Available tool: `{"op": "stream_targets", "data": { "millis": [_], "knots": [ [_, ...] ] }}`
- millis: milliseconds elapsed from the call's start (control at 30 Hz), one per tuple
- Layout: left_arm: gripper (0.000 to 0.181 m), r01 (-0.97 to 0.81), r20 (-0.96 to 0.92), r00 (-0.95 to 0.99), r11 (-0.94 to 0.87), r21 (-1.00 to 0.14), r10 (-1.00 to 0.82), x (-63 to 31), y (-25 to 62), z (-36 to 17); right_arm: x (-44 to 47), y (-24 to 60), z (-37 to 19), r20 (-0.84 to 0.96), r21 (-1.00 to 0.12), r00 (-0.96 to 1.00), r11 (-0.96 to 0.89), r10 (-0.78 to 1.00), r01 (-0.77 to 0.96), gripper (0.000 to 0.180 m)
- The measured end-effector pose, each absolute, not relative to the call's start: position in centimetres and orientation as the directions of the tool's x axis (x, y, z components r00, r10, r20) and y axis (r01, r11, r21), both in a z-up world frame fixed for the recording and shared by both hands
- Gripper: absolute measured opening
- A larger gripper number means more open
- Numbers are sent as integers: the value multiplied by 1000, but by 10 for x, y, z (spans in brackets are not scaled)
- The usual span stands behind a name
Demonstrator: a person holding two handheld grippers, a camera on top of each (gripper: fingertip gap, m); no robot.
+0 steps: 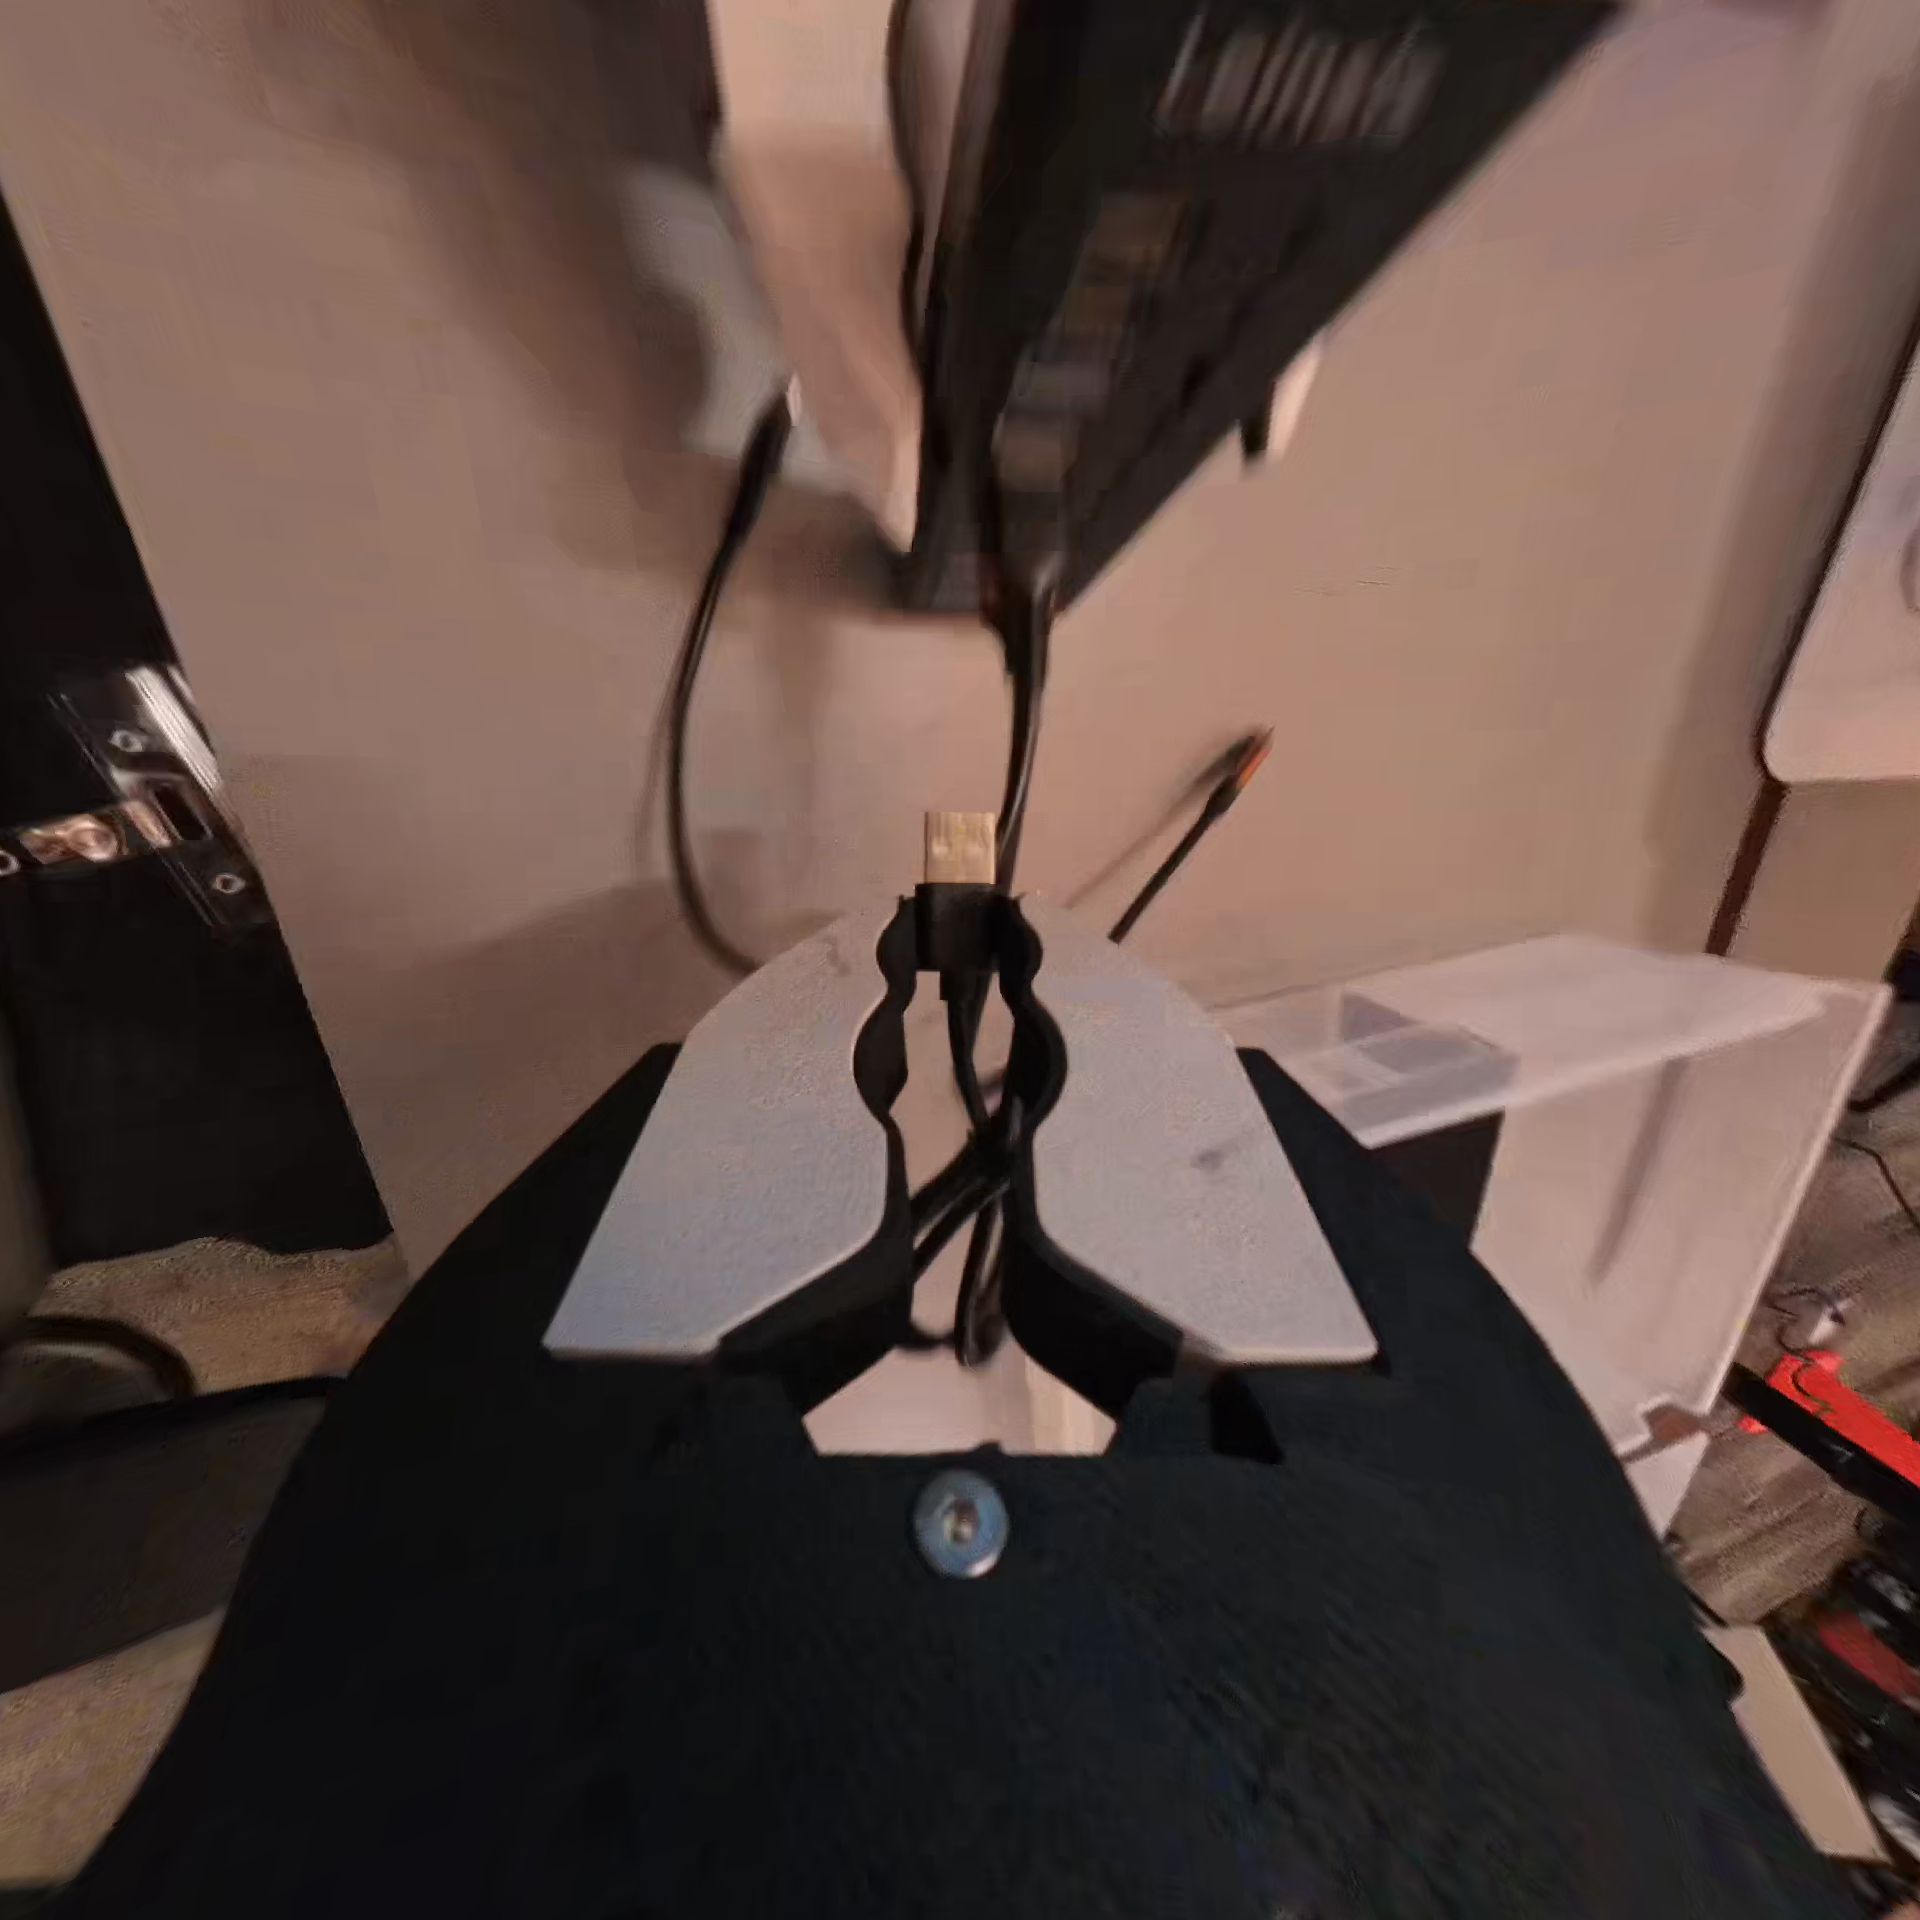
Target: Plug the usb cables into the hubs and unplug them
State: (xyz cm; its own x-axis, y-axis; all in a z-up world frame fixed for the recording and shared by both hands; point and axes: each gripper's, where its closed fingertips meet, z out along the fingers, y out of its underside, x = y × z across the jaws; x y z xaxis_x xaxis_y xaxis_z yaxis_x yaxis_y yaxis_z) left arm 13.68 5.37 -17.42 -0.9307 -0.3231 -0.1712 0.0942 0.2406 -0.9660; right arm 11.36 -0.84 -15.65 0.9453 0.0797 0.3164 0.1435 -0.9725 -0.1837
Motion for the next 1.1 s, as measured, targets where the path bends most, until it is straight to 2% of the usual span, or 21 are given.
{"op": "stream_targets", "data": {
  "millis": [100,267,367,433,533,800,867,1000,1100],
  "knots": [
    [60,67,-108,-926,127,-990,-361,143,64,-156,109,10,-119,251,-458,968,-883,-21,100,15],
    [60,118,-157,-914,125,-985,-375,137,66,-133,166,-30,-41,468,-568,847,-820,-250,72,15],
    [60,136,-160,-882,85,-987,-443,143,86,-113,202,-74,-17,454,-691,770,-722,-449,-14,15],
    [60,152,-168,-868,73,-986,-467,143,97,-102,224,-107,-22,413,-742,720,-664,-558,-89,15],
    [60,163,-177,-854,72,-984,-490,143,109,-93,246,-139,-57,315,-769,685,-600,-657,-222,15],
    [60,135,-160,-873,87,-987,-460,142,103,-101,266,-160,-159,219,-671,650,-596,-728,-441,14],
    [60,122,-153,-878,98,-988,-453,142,98,-106,262,-154,-174,194,-646,668,-606,-718,-464,26],
    [60,116,-151,-889,106,-988,-433,141,91,-112,253,-143,-155,281,-669,657,-634,-700,-389,37],
    [60,114,-150,-898,110,-987,-413,140,88,-116,226,-101,-119,269,-750,726,-611,-633,-255,43]
  ]
}}
